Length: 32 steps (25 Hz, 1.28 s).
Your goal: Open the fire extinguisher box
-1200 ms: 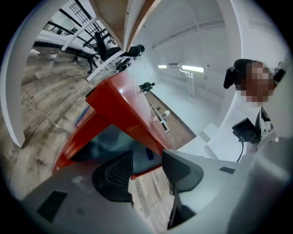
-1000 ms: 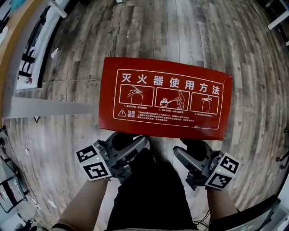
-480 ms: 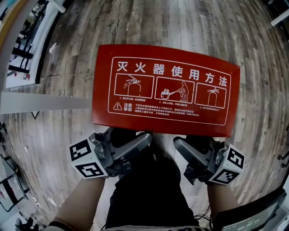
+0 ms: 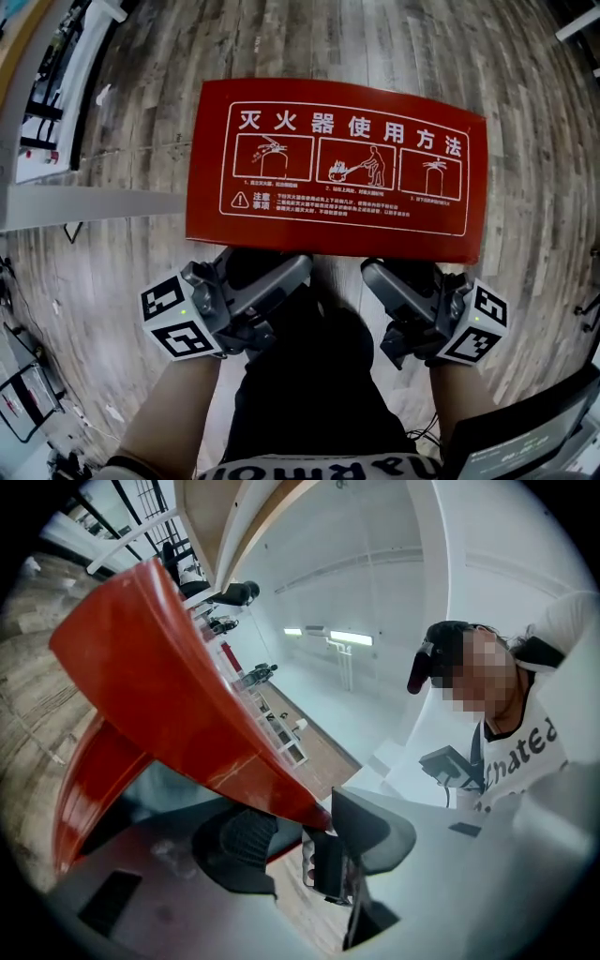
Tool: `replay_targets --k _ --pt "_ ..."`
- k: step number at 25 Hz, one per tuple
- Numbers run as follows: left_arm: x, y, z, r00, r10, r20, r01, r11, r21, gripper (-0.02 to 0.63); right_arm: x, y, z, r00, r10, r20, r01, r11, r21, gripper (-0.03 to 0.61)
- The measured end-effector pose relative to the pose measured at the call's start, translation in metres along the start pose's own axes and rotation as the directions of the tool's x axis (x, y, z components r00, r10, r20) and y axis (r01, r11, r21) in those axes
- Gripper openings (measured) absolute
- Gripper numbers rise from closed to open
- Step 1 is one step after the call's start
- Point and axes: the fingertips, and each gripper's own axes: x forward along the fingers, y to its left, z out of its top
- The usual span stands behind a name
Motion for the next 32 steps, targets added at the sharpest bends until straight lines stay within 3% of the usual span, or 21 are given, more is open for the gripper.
replay_targets --k 4,8,12,15,19,22,27,32 --pt "0.001 -0.017 0.011 1.000 -0.001 -0.023 0.001 1.000 -0.017 0.175 -0.001 0.019 0.015 0.998 0.016 0.058 -0.019 0.998 0.066 0.190" --pt "0.003 -0.041 0.032 1.000 -0.007 -0.007 0.007 1.000 -0.019 0.170 -0.001 0.043 0.036 0.990 0.046 0.133 -0.066 0.987 0.149 0.148" --pt "0.010 -0.062 0.059 0.998 0.010 0.057 -0.007 0.998 -0.062 0.147 -0.002 0.058 0.058 0.981 0.004 0.194 -0.039 0.984 0.176 0.086" --pt "0.012 -0.071 0.073 0.997 0.048 0.064 -0.042 0.995 -0.086 0.101 -0.002 0.066 0.070 0.972 -0.023 0.232 -0.026 0.978 0.205 0.077" --pt "0.019 -0.076 0.089 0.996 0.061 0.072 -0.051 0.990 -0.129 0.094 0.009 0.075 0.096 0.966 -0.050 0.255 -0.016 0.968 0.251 0.069" --pt "0.026 -0.074 0.101 0.994 0.071 0.081 -0.055 0.981 -0.186 0.084 0.022 0.077 0.121 0.962 -0.082 0.260 0.009 0.962 0.273 0.066" --pt "0.055 -0.062 0.151 0.993 0.079 0.083 -0.050 0.951 -0.306 0.081 0.045 0.075 0.159 0.955 -0.136 0.263 0.048 0.947 0.318 0.061" --pt "0.069 -0.058 0.170 0.992 0.124 0.005 -0.114 0.931 -0.346 0.081 0.053 0.073 0.181 0.947 -0.190 0.259 0.089 0.930 0.357 0.057"
